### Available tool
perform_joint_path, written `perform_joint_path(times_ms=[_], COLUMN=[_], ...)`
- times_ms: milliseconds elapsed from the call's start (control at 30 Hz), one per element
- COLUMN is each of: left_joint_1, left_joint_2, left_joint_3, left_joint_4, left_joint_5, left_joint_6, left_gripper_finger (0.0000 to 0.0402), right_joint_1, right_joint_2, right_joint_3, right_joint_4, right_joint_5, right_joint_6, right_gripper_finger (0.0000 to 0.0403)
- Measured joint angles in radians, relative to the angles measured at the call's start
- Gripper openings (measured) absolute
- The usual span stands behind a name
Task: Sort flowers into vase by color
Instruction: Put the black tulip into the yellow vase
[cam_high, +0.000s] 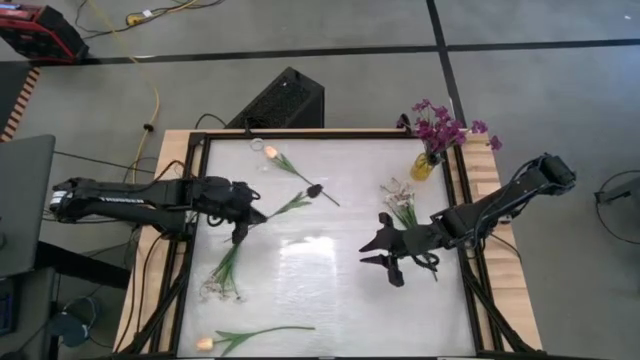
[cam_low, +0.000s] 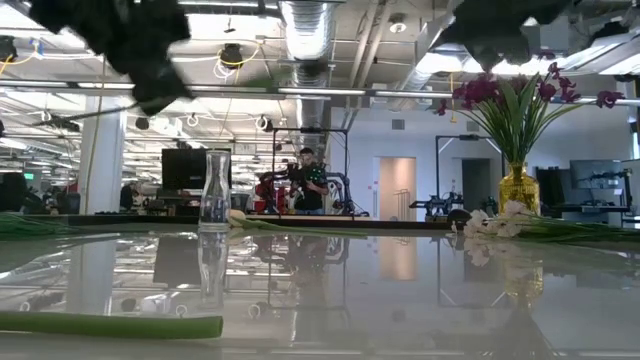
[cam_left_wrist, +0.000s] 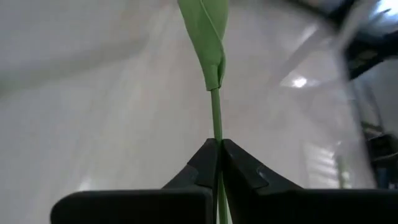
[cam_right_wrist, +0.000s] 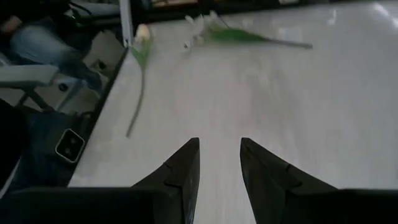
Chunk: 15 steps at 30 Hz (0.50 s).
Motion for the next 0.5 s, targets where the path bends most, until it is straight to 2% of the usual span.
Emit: perform_joint_path(times_ms=[100,267,400,500], left_joint_1=[-0.024,-0.044,-0.051,-0.052], left_joint_2=[0.027,0.111,0.214,0.302], left_joint_3=[0.0,0.001,0.001,0.001], left_joint_4=[0.215,0.526,0.775,0.944], left_joint_5=[0.037,0.156,0.236,0.304], left_joint_6=[0.117,0.259,0.31,0.316], left_gripper_finger=[0.0002,0.0002,0.0002,0.0002], right_joint_1=[-0.005,-0.051,-0.108,-0.161], right_joint_2=[0.016,0.072,0.152,0.215], right_joint_3=[0.002,0.001,0.001,0.037], right_joint_4=[0.094,0.288,0.513,0.64], right_joint_5=[-0.002,-0.006,-0.025,-0.093], right_joint_6=[-0.043,-0.188,-0.345,-0.415], right_gripper_finger=[0.0141,0.0152,0.0167,0.0179])
